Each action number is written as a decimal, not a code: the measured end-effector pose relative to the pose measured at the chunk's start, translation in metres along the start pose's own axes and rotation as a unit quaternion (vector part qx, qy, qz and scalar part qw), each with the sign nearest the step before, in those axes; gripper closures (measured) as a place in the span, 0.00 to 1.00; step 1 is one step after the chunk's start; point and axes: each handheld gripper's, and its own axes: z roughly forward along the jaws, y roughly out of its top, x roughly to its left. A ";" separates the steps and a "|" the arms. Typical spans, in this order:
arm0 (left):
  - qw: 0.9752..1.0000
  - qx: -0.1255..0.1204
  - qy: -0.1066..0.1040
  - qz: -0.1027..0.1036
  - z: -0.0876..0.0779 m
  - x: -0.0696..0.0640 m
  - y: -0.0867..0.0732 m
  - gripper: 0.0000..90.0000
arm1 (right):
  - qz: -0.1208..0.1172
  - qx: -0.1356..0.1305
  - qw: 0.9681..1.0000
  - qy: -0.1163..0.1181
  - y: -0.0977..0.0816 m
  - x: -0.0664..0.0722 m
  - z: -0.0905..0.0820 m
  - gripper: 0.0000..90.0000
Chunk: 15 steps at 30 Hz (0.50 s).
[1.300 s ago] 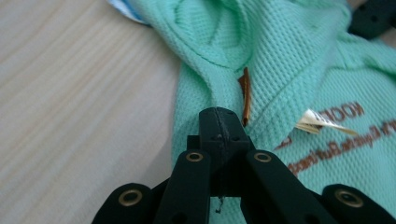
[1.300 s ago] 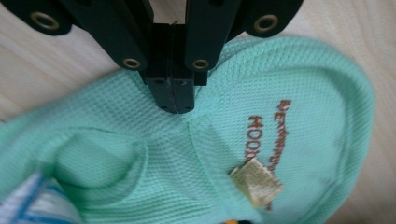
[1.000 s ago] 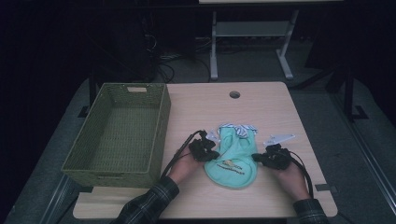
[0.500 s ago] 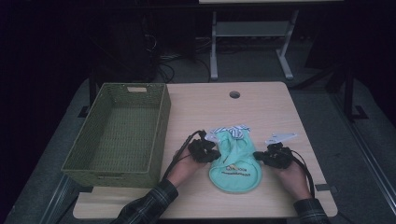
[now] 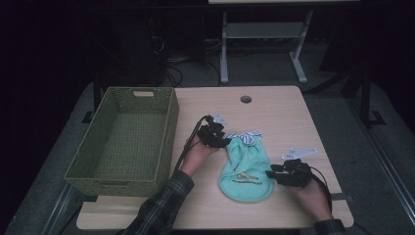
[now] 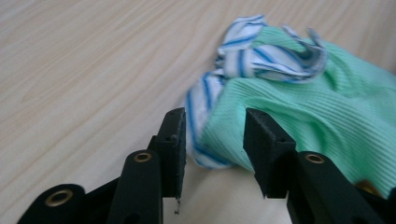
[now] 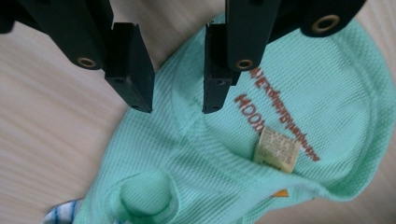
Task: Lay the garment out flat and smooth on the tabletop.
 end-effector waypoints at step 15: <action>1.000 0.019 -0.001 -0.005 0.026 0.008 -0.002 0.93 | -0.023 0.019 0.999 -0.018 -0.006 0.010 0.003 0.83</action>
